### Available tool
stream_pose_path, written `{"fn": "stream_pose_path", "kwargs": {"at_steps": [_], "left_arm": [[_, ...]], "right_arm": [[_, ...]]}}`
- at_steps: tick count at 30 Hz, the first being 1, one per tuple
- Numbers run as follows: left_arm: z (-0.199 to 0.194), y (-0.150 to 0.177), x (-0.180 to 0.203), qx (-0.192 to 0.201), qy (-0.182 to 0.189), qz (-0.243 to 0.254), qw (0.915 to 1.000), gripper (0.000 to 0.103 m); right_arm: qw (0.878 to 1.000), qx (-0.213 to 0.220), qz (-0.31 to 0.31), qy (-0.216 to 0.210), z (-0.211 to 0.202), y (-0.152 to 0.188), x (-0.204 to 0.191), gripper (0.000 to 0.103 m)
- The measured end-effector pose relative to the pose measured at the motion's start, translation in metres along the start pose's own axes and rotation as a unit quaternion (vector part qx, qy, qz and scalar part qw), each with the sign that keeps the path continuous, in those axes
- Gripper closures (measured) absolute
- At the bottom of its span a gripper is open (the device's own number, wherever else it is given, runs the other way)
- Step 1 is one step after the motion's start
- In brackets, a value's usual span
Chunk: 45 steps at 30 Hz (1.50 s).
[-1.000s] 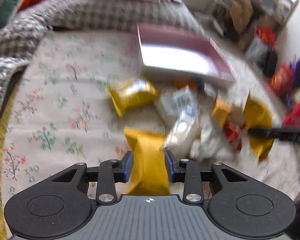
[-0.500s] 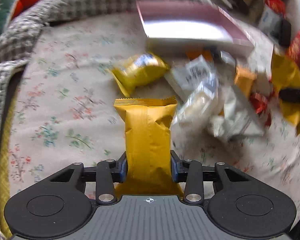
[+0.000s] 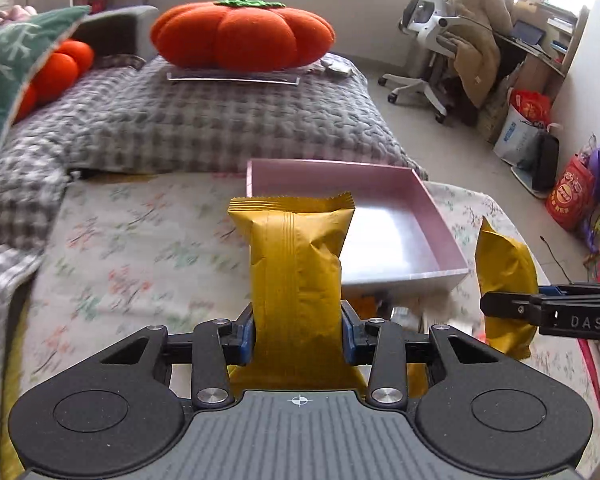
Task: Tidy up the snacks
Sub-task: 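Carry both yellow packs into the pink box and open both grippers, then grasp a white wrapped snack with the right gripper while the left grasps a silver one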
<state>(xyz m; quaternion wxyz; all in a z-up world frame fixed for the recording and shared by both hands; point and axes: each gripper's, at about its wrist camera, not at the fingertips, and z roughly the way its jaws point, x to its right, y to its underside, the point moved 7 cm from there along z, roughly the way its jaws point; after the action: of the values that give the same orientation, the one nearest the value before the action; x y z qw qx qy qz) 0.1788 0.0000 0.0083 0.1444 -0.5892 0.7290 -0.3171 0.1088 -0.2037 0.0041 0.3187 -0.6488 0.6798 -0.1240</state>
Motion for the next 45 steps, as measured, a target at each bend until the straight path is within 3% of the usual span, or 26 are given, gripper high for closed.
{"fn": "stream_pose_path", "kwargs": {"at_steps": [4, 12, 24, 30, 31, 33, 36, 39, 45], "left_arm": [[0.033, -0.016, 0.010, -0.011, 0.006, -0.001, 0.9999, 0.066], [0.096, -0.040, 0.005, -0.035, -0.016, -0.005, 0.9993, 0.066], [0.135, -0.043, -0.008, -0.039, -0.037, -0.007, 0.9986, 0.063], [0.119, -0.049, -0.008, -0.013, -0.029, -0.005, 0.9995, 0.053], [0.113, -0.051, -0.008, -0.007, -0.029, -0.005, 0.9995, 0.051], [0.096, -0.053, -0.011, 0.007, -0.033, -0.012, 0.9994, 0.043], [0.069, -0.051, -0.017, 0.028, -0.043, -0.022, 0.9984, 0.030], [0.044, -0.041, -0.024, 0.036, -0.047, -0.038, 0.9975, 0.022], [0.010, 0.002, -0.026, 0.033, -0.046, -0.039, 0.9976, 0.012]], "right_arm": [[1.000, -0.001, 0.005, 0.016, 0.016, -0.021, 0.016, 0.064], [0.999, -0.012, 0.014, 0.041, 0.070, -0.060, 0.035, 0.064], [0.995, -0.030, 0.001, 0.096, 0.126, -0.057, 0.045, 0.062], [0.995, -0.004, 0.002, 0.100, 0.110, -0.059, 0.044, 0.051], [0.995, 0.003, 0.005, 0.099, 0.105, -0.061, 0.043, 0.047], [0.994, 0.023, 0.002, 0.109, 0.091, -0.065, 0.041, 0.028], [0.992, 0.049, -0.010, 0.115, 0.066, -0.065, 0.035, 0.020], [0.992, 0.071, -0.002, 0.106, 0.041, -0.060, 0.032, 0.009], [0.991, 0.094, 0.019, 0.098, -0.003, -0.030, 0.031, 0.000]]}}
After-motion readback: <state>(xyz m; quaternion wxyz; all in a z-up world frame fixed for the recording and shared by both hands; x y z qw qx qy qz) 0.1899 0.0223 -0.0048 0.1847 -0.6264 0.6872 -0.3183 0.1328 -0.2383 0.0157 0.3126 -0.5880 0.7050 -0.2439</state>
